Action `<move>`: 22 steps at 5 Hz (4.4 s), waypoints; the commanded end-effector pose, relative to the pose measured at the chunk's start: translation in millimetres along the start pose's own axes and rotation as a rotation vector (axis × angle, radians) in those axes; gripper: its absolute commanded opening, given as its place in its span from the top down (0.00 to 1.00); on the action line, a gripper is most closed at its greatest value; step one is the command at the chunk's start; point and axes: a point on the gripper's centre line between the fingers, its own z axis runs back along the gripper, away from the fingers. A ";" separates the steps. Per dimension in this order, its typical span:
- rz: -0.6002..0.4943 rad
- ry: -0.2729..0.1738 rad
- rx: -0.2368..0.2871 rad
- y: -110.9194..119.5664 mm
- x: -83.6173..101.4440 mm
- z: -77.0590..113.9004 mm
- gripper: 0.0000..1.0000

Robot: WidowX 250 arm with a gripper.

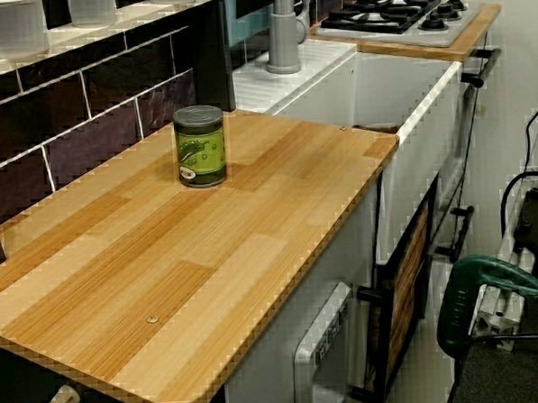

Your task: Push into sink

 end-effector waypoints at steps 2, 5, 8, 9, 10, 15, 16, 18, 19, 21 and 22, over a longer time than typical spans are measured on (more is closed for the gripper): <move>-0.051 -0.013 0.140 110.5 85.9 -67.1 0.00; -0.642 0.195 0.218 172.7 167.7 -115.1 0.00; -1.053 0.357 0.104 165.3 165.7 -147.4 0.00; -1.043 0.341 0.073 153.4 159.6 -154.9 0.00; -1.025 0.327 0.030 129.2 159.7 -167.1 0.00; -1.062 0.271 -0.138 64.9 163.6 -161.5 0.00; -1.100 0.281 -0.170 40.3 152.8 -161.4 0.00; -1.173 0.286 -0.182 -13.3 130.6 -151.4 0.00; -1.196 0.310 -0.158 -29.4 122.9 -158.7 0.00; -1.013 0.261 -0.012 16.5 137.3 -137.9 0.00; -0.983 0.257 0.045 32.5 150.6 -132.9 0.00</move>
